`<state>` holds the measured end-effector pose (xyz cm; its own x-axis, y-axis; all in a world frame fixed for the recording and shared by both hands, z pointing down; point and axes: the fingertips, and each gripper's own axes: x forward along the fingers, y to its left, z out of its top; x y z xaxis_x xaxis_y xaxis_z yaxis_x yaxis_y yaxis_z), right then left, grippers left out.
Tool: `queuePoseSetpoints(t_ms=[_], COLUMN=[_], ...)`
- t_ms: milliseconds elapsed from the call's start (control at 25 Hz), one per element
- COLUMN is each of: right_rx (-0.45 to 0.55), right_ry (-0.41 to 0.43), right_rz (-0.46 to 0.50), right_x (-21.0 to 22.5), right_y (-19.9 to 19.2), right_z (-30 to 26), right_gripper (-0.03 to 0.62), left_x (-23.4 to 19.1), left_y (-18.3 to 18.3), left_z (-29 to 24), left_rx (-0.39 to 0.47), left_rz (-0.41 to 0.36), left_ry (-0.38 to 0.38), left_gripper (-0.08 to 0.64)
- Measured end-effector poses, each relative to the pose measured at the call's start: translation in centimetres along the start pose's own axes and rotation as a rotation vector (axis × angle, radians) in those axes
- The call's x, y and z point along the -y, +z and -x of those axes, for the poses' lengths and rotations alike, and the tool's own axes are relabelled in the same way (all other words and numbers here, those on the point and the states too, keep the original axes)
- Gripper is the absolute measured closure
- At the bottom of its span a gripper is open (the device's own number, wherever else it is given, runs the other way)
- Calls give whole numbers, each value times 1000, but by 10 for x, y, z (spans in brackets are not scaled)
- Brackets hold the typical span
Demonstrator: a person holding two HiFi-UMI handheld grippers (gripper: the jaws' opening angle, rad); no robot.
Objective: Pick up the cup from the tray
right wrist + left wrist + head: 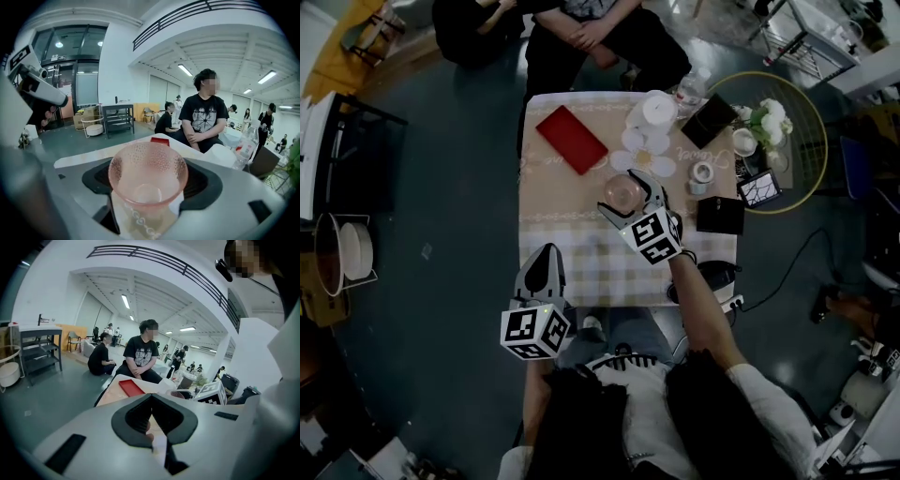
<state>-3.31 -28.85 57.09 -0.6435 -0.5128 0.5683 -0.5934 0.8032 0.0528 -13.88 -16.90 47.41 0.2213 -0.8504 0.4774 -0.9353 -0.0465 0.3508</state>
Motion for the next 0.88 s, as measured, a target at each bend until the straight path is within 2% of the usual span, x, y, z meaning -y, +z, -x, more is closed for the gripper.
queuePoseSetpoints(t_ms=[320,880], right_rx=[3,-27], right_ry=[-50,-46], right_rz=[-65,-81], right_x=[-10,-22], right_y=[-37,-91], right_z=[41,46], right_gripper=[190,190], left_x=[26,38], left_y=[-20,-38], left_z=[14,16], left_rx=[-34,-70], left_rz=[-41,-75], left_ry=[-55,-36], left_gripper=[552,552])
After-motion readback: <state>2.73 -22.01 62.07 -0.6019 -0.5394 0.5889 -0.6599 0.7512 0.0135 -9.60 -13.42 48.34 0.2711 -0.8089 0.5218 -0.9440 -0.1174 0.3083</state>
